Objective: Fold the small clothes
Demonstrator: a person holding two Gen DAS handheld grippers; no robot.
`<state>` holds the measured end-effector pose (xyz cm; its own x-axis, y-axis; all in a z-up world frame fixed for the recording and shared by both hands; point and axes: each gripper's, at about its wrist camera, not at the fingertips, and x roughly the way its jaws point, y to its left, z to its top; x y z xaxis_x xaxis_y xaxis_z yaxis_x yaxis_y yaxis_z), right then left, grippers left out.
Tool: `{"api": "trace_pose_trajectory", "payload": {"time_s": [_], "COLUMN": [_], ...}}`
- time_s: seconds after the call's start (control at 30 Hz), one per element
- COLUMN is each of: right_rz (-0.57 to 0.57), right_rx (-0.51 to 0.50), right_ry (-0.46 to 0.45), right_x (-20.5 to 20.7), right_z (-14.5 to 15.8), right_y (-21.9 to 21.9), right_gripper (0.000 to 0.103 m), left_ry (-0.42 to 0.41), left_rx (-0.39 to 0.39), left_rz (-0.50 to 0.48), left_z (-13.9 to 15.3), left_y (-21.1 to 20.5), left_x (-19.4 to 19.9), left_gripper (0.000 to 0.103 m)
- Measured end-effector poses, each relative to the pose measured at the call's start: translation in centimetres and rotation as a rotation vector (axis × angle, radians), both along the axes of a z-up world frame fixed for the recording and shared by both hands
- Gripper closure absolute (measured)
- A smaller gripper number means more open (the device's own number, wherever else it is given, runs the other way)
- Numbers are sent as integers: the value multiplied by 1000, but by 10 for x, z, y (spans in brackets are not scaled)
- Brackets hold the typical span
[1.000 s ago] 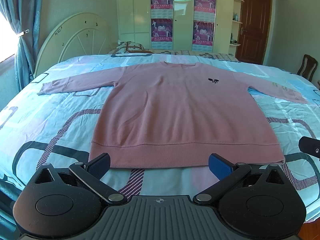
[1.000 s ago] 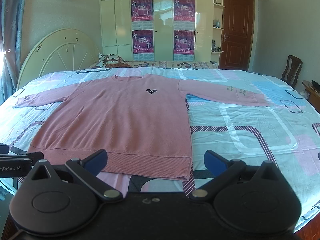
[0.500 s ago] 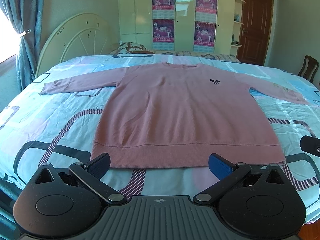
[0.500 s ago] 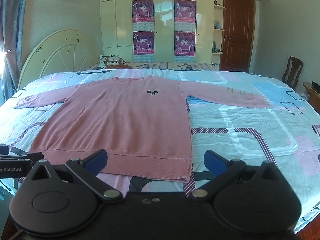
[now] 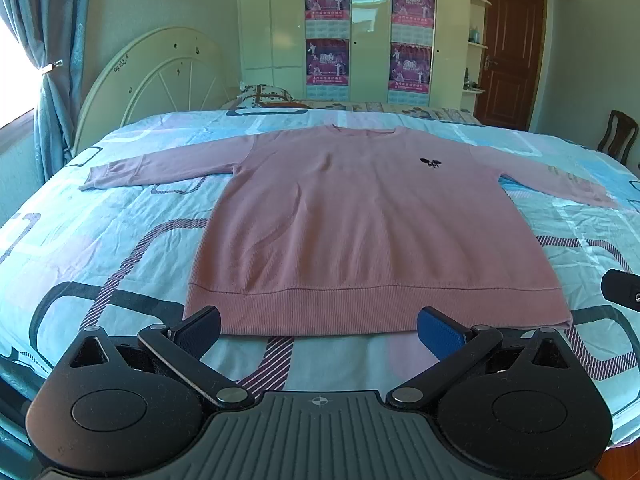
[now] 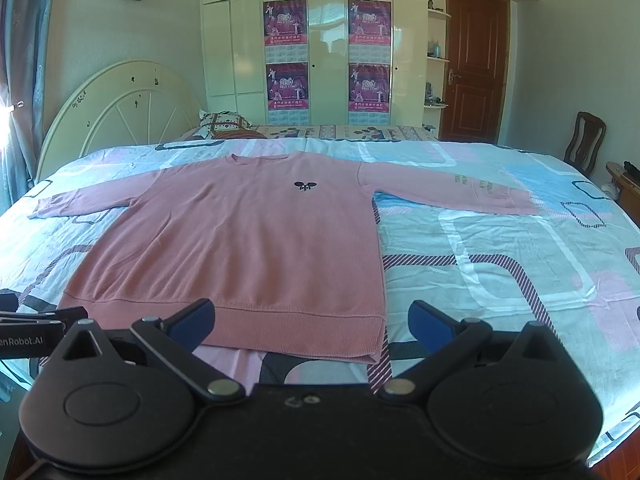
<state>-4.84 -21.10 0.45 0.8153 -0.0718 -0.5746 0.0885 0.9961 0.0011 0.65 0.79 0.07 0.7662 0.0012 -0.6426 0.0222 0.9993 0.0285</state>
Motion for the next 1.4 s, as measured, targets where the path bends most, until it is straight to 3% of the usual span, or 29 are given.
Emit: {"api": "trace_pose_trajectory", "payload": {"time_s": [1.4], "right_rz": [-7], "right_rx": [2], "right_ry": [-2], "right_x": [0], "right_z": [0], "right_y": [3], "right_gripper": [0], "left_ry": [5], "left_rx": [4], "left_rz": [-3], "left_z": [0], "left_y": [0], "left_x": [3], "left_gripper": [0]}}
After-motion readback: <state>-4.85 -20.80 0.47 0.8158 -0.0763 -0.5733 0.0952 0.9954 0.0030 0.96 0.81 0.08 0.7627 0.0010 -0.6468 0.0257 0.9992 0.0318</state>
